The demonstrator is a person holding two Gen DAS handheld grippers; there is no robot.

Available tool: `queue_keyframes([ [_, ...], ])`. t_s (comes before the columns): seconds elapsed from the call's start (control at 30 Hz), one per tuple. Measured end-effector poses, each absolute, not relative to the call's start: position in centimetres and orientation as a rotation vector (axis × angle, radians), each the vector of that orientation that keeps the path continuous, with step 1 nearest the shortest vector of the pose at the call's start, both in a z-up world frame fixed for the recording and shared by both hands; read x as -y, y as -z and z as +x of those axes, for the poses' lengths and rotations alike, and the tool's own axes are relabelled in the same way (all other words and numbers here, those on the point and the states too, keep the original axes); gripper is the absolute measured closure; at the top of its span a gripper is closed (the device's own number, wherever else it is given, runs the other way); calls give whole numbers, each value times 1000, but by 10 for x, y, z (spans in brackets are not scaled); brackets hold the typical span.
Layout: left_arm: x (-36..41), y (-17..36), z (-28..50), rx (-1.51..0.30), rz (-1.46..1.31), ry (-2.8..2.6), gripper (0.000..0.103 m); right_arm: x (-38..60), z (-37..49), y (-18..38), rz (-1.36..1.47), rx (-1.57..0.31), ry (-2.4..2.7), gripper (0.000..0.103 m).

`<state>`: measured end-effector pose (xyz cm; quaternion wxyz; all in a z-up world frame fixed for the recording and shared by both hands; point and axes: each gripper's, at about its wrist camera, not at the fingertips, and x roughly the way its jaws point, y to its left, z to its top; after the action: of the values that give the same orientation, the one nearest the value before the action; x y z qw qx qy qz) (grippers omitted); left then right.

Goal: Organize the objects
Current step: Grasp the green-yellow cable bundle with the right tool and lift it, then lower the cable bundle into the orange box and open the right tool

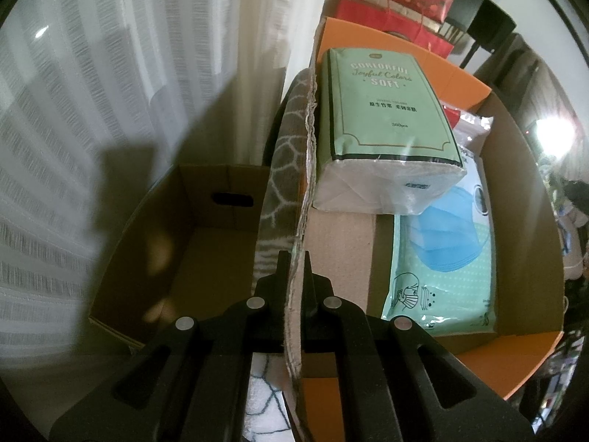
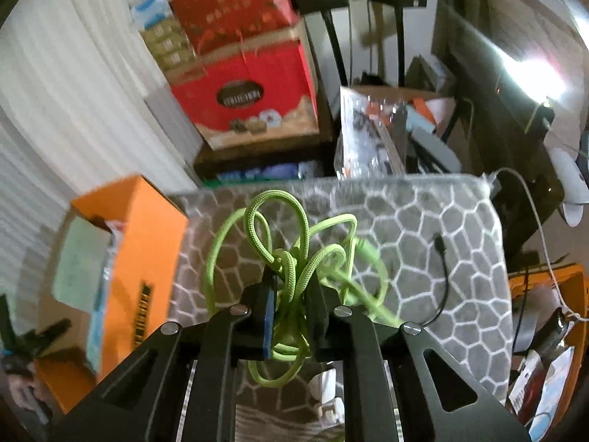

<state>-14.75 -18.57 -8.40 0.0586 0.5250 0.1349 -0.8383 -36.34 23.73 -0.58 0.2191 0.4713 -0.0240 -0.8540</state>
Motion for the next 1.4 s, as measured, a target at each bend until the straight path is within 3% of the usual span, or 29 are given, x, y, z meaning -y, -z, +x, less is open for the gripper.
queue_keyframes([
  [0.67, 185, 84, -148, -443, 1584, 2538, 100, -178, -289, -118, 1022, 55, 2229, 90],
  [0.93, 186, 85, -148, -467, 1569, 2525, 100, -112, -255, -108, 1025, 7, 2063, 90],
  [1.4, 189, 85, -146, -491, 1566, 2521, 100, -8, -209, -33, 1142, -38, 1814, 90],
])
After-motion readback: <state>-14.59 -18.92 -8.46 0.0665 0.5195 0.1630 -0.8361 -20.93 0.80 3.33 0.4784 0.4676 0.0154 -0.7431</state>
